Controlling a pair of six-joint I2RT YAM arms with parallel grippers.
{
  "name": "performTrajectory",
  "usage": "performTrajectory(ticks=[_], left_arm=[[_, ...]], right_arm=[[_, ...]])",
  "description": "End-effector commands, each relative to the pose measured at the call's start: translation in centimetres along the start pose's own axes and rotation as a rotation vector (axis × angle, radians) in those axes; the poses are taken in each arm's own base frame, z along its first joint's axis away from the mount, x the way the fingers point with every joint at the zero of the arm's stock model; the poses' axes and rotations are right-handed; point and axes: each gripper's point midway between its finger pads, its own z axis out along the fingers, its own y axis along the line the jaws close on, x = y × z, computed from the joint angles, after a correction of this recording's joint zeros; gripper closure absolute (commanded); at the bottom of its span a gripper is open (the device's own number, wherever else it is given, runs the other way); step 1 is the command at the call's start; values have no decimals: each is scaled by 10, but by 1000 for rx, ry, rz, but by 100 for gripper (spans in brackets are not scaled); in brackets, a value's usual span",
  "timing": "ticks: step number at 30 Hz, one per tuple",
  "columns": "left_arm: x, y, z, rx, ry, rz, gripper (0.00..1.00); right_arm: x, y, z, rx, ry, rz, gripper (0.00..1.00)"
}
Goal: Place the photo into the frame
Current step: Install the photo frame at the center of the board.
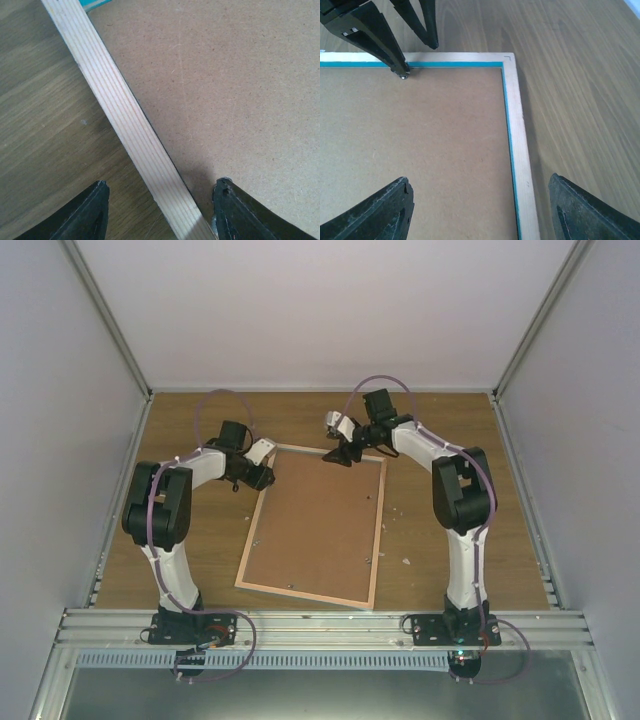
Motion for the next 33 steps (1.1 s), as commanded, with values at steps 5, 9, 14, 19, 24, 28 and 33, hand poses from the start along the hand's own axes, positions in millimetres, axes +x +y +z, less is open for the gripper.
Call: performTrajectory(ticks=[5, 9, 14, 19, 24, 28, 33], left_arm=[[36, 8, 3, -48, 165, 139, 43], [35, 9, 1, -51, 170, 209, 48], [27, 12, -2, -66, 154, 292, 52], [5, 5, -11, -17, 101, 294, 51], [-28, -6, -27, 44, 18, 255, 51], [-34, -11, -33, 76, 2, 243, 49], [-18, -16, -25, 118, 52, 234, 46]], right_arm=[[-10, -11, -31, 49, -35, 37, 26], [0, -11, -27, 52, -9, 65, 29], [25, -10, -20, 54, 56, 103, 31], [43, -6, -14, 39, 97, 140, 32], [46, -5, -15, 38, 99, 158, 32], [45, -4, -18, 40, 94, 167, 32], [47, -8, -22, 54, 94, 177, 32]])
